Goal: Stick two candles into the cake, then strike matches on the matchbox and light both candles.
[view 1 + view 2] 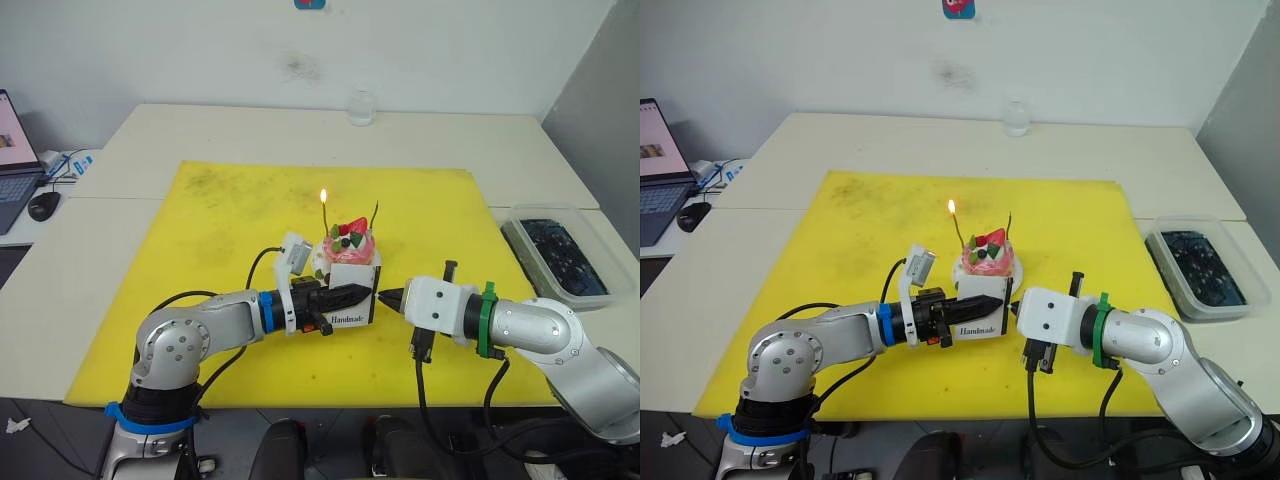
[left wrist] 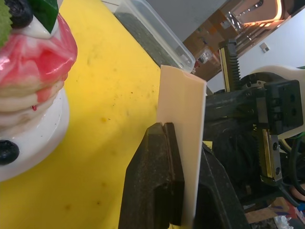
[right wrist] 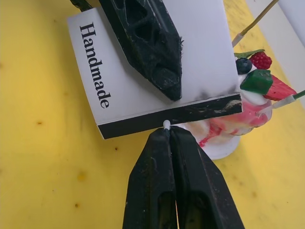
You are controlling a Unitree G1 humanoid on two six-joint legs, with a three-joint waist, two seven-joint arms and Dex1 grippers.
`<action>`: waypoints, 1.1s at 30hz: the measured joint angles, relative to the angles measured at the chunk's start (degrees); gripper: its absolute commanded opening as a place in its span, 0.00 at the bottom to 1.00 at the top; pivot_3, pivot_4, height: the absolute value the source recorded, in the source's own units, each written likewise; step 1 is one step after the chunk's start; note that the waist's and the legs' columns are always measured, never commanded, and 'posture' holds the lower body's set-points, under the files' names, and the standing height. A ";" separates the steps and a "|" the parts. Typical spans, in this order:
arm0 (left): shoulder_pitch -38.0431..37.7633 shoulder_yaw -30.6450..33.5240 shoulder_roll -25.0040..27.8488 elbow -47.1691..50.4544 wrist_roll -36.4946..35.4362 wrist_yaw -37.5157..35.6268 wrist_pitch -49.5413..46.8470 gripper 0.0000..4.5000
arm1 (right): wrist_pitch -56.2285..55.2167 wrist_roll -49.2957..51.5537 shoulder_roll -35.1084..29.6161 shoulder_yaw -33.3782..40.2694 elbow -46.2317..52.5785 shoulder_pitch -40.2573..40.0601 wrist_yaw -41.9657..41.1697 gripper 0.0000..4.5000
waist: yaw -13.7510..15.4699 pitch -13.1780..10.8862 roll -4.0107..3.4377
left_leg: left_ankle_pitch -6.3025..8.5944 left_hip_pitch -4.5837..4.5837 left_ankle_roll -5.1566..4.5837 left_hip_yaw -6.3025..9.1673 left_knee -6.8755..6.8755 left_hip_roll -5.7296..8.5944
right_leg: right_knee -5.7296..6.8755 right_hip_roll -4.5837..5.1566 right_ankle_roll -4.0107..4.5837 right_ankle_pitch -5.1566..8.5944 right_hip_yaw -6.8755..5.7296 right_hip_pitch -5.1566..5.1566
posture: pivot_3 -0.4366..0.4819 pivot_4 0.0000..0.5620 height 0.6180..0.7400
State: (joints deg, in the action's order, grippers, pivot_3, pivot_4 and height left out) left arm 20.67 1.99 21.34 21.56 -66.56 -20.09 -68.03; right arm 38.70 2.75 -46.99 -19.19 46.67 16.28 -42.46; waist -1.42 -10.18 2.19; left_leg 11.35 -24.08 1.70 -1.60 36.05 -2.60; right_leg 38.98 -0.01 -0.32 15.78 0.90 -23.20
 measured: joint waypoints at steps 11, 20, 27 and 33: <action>6.83 5.05 8.64 1.27 -0.88 -4.22 2.16 0.00 | -7.58 5.54 -10.10 9.19 1.33 -10.27 -10.11 0.01 | -0.03 -0.02 0.04 | 0.00 0.17 0.01 -0.02 0.00 -0.08 | 0.00 0.04 -0.03 -0.02 0.02 0.09 | 0.48 0.27 1.00; -4.82 4.55 15.59 5.89 -3.36 -9.13 0.91 0.00 | -0.55 9.66 -4.99 15.03 -1.73 2.27 -6.18 0.01 | -0.13 -0.03 0.05 | 0.00 0.17 0.01 -0.06 0.00 -0.08 | 0.01 0.16 0.00 -0.01 0.05 0.06 | 0.48 0.27 1.00; -8.39 1.01 16.93 6.37 1.55 -12.83 3.58 0.00 | -1.55 6.15 -0.26 10.23 -10.93 15.15 -3.34 0.01 | -0.10 -0.03 0.05 | 0.00 0.13 0.00 -0.08 0.00 -0.06 | 0.00 0.17 0.04 0.00 0.06 0.03 | 0.48 0.27 1.00; -9.27 -0.73 16.44 7.00 3.87 -14.35 5.28 0.00 | -5.10 0.77 4.95 5.06 -19.16 22.53 -1.08 0.01 | -0.08 -0.03 0.04 | 0.00 0.07 0.00 -0.05 -0.06 -0.08 | 0.00 0.16 0.08 0.03 0.03 -0.01 | 0.48 0.27 1.00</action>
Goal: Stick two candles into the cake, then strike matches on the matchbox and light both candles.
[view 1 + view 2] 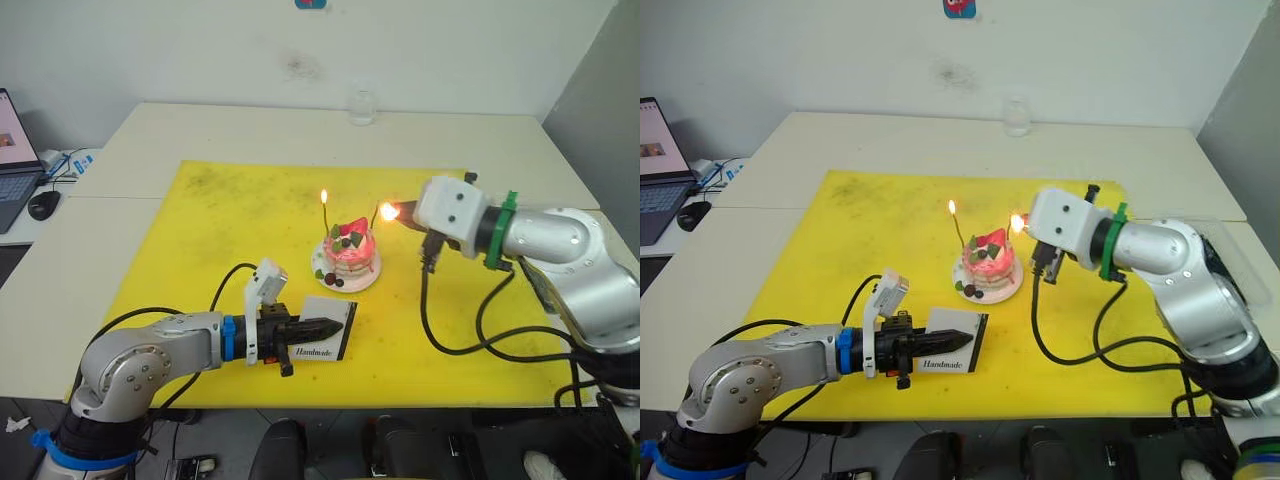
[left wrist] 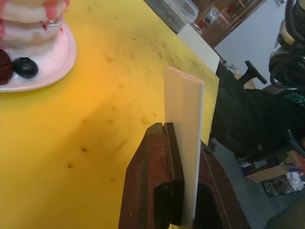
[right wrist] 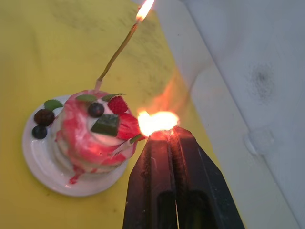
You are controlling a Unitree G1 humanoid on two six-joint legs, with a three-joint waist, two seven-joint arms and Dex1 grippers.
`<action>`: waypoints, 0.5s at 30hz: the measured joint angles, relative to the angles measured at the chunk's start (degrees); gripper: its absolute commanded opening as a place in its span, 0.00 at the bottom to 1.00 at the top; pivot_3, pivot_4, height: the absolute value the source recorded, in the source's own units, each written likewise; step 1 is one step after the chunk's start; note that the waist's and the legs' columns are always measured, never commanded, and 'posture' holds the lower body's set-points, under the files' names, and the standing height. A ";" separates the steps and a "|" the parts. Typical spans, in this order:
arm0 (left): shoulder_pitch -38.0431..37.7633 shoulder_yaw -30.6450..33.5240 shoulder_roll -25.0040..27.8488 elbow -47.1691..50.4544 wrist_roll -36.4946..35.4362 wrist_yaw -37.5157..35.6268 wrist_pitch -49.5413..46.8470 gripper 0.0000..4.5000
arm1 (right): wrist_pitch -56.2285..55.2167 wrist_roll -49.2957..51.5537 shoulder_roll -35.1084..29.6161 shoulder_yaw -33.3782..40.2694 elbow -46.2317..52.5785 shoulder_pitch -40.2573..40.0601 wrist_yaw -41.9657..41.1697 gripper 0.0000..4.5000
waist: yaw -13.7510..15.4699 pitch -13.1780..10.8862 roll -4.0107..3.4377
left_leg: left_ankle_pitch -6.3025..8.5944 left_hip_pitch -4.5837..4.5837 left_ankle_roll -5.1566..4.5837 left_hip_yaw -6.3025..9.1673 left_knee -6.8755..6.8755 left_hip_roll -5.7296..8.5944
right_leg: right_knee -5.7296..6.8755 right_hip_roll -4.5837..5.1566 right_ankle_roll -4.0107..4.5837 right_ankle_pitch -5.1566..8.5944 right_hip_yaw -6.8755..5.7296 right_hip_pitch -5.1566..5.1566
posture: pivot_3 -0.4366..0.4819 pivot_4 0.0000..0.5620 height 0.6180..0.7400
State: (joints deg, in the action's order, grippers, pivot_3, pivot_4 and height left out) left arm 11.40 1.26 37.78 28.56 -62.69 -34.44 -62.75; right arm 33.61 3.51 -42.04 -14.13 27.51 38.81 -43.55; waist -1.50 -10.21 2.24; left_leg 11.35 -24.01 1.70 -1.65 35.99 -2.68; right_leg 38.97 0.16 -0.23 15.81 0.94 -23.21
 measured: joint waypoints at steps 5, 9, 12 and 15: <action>-0.10 -0.55 -0.49 0.14 0.17 0.01 0.72 0.00 | -2.55 -2.57 1.67 -1.42 -3.12 0.48 0.11 0.01 | 0.00 0.00 0.00 | 0.00 -0.01 0.00 -0.03 0.01 0.00 | -0.01 0.01 0.00 0.00 0.02 0.00 | 0.48 0.27 1.00; -0.05 -0.91 -1.41 0.22 0.11 0.29 0.71 0.00 | -3.76 -3.55 2.09 -1.53 -3.65 0.44 0.06 0.01 | 0.00 0.00 0.00 | 0.00 0.00 0.00 0.00 0.02 -0.01 | 0.02 0.01 -0.01 -0.01 -0.02 0.00 | 0.48 0.27 1.00; 0.28 -0.94 -1.73 0.38 -0.01 1.18 0.65 0.00 | -4.32 -4.55 2.39 -1.53 -4.00 0.39 0.06 0.01 | 0.00 0.00 0.00 | 0.00 0.01 0.00 0.00 0.02 -0.01 | 0.03 0.00 -0.01 -0.01 0.00 0.00 | 0.48 0.27 1.00; 0.66 -0.93 -2.00 0.41 -0.24 1.50 0.51 0.00 | -4.64 -4.99 2.62 -1.53 -4.27 0.38 0.05 0.01 | 0.00 0.00 0.00 | 0.00 0.00 0.00 0.00 0.02 -0.01 | 0.03 0.00 -0.01 -0.01 0.00 0.00 | 0.48 0.27 1.00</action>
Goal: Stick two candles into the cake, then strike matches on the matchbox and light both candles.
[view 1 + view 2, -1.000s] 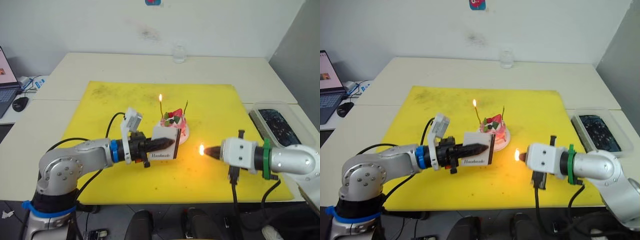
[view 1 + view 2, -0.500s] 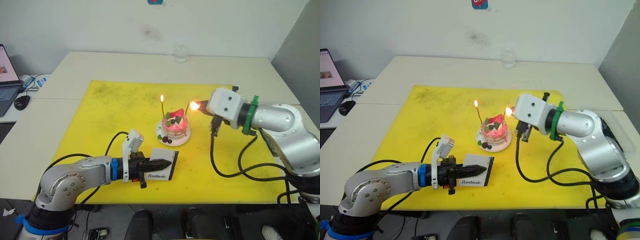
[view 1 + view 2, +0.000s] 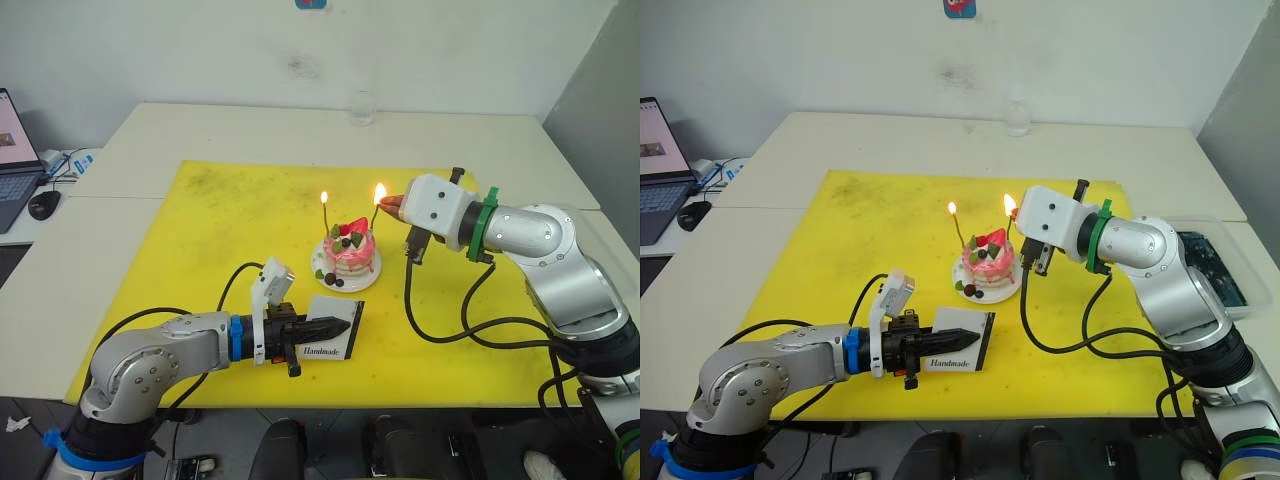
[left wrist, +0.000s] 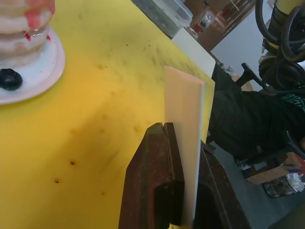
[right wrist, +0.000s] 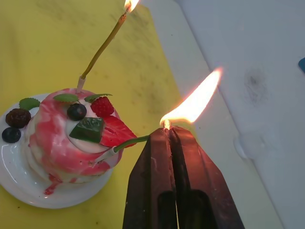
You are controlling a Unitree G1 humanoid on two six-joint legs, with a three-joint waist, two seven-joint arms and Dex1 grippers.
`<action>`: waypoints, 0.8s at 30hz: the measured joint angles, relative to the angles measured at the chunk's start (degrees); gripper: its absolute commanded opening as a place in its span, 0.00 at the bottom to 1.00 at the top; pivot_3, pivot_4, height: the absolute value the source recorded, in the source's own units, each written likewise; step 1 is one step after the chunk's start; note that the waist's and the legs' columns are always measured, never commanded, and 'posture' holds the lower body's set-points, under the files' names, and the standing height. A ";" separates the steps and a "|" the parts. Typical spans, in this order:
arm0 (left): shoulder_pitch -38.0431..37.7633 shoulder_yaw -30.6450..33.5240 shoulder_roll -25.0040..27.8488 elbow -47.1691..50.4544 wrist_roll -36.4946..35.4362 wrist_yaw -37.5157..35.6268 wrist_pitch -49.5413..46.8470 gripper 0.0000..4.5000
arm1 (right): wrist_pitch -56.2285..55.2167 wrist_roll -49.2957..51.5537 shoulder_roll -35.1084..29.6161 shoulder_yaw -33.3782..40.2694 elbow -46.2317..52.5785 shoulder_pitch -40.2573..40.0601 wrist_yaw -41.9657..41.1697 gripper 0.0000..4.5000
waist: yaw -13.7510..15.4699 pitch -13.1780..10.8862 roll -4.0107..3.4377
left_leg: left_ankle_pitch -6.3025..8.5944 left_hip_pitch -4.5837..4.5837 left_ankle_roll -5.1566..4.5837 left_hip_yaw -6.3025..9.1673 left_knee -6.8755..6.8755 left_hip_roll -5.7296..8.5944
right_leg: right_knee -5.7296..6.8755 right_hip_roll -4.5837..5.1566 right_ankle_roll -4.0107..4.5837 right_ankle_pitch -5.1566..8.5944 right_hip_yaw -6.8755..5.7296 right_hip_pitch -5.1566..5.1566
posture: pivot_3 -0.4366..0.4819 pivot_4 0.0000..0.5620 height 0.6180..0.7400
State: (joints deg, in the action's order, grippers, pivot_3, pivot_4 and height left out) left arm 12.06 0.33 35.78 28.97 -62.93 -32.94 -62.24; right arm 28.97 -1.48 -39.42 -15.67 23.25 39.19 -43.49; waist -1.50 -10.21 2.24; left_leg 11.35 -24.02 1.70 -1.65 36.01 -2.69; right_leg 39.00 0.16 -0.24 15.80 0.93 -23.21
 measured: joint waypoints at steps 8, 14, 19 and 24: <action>0.85 0.00 -0.18 0.02 -0.11 0.68 -0.18 0.00 | -0.45 -0.93 -0.20 0.07 -0.43 -0.86 -0.32 0.01 | 0.00 0.00 0.00 | 0.00 0.01 0.00 0.00 0.00 0.00 | 0.00 0.00 0.00 0.00 0.00 0.00 | 0.48 0.27 1.00; 0.98 0.00 -0.22 0.05 -0.74 1.01 -0.31 0.00 | -0.45 -1.86 -0.20 0.23 -0.42 -1.76 -0.31 0.01 | 0.00 0.00 0.00 | 0.00 0.01 0.00 0.00 0.00 0.00 | 0.00 0.00 0.00 0.00 0.00 0.00 | 0.48 0.27 1.00; 1.10 0.00 -0.26 0.07 -1.23 1.06 -0.35 0.00 | -0.44 -1.89 -0.20 0.34 -0.39 -1.76 -0.35 0.01 | 0.00 0.00 0.00 | 0.00 0.00 0.00 0.00 0.00 0.00 | 0.00 0.00 0.00 0.00 0.00 0.00 | 0.48 0.27 1.00; 1.18 -0.08 -0.27 0.07 -1.23 1.05 -0.35 0.00 | -0.52 -1.96 -0.14 0.34 -0.45 -1.76 -0.34 0.01 | 0.00 0.00 0.00 | 0.00 0.01 0.00 0.00 0.00 0.00 | 0.00 0.00 0.00 0.00 0.00 0.00 | 0.48 0.27 1.00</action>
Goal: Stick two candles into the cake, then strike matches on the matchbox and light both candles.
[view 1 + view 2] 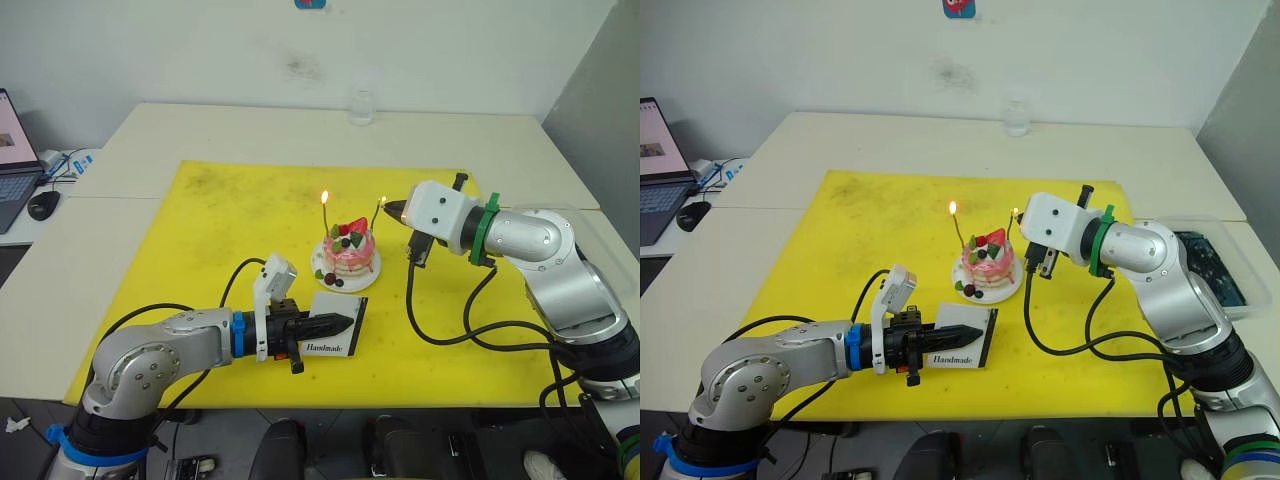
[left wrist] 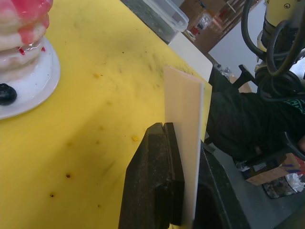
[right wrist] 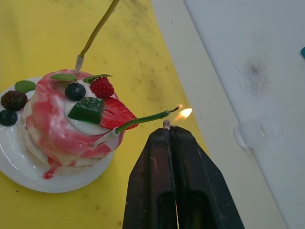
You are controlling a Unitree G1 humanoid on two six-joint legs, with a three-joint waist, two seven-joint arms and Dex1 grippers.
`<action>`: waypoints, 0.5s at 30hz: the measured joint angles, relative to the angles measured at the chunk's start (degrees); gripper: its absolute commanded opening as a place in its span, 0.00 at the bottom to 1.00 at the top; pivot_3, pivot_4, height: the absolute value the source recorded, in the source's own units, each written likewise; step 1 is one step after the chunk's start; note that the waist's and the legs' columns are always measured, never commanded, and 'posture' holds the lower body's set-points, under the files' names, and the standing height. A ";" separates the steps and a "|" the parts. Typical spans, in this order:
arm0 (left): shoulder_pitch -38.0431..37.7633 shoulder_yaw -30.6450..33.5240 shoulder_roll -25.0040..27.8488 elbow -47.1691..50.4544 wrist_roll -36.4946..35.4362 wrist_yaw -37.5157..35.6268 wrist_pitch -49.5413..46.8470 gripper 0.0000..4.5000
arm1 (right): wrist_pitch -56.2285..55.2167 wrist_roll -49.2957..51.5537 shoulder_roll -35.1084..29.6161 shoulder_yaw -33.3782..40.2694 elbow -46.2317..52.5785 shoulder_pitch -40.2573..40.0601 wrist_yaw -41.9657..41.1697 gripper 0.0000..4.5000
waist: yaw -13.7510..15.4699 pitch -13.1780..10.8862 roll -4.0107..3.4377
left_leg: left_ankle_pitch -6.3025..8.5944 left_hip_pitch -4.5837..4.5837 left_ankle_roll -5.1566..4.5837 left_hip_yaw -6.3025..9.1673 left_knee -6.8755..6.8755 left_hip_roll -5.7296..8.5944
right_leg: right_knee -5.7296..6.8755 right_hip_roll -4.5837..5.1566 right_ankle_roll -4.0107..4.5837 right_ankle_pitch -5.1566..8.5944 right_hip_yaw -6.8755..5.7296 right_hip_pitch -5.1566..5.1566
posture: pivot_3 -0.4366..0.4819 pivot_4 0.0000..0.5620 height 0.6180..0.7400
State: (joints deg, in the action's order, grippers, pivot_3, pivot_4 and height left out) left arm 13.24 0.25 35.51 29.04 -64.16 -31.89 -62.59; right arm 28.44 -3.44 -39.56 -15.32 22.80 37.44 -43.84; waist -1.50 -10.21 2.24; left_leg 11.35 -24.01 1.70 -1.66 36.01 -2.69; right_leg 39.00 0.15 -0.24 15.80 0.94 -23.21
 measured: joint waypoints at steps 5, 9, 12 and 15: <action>0.09 -0.13 -0.37 0.00 0.00 -0.01 0.00 0.00 | -1.00 -0.38 0.29 -0.03 -0.55 0.00 0.01 0.01 | 0.00 0.00 0.00 | 0.00 0.00 0.00 0.00 0.00 0.01 | 0.00 0.00 0.00 0.00 0.00 0.00 | 0.48 0.27 1.00; 0.08 -0.55 -0.39 0.00 0.00 -0.02 0.00 0.00 | -1.76 -1.12 0.38 -0.03 -0.66 0.00 0.01 0.01 | 0.00 0.00 0.00 | 0.00 0.00 0.00 0.00 0.00 0.00 | 0.00 0.00 0.00 0.00 0.00 0.00 | 0.48 0.27 1.00; 0.08 -0.73 -0.39 0.00 0.00 -0.02 0.01 0.00 | -1.88 -1.44 0.50 -0.03 -0.67 0.00 -0.02 0.01 | 0.00 0.00 0.00 | 0.00 0.00 0.00 0.00 0.00 0.00 | 0.00 0.00 0.00 0.00 0.01 0.00 | 0.48 0.27 1.00; 0.08 -0.91 -0.40 0.00 0.00 -0.01 0.01 0.00 | -1.90 -1.58 0.67 -0.03 -0.67 0.00 -0.12 0.01 | 0.00 0.00 0.00 | 0.00 0.00 0.00 0.00 0.00 0.00 | 0.00 0.00 0.00 0.00 0.01 0.00 | 0.48 0.27 1.00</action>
State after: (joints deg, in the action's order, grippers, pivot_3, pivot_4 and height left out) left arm 13.32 -0.67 35.11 29.04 -64.16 -31.90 -62.59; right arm 26.54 -5.02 -38.89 -15.35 22.13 37.44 -43.95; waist -1.50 -10.21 2.24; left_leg 11.35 -24.01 1.70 -1.66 36.01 -2.69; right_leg 39.00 0.15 -0.24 15.80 0.94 -23.21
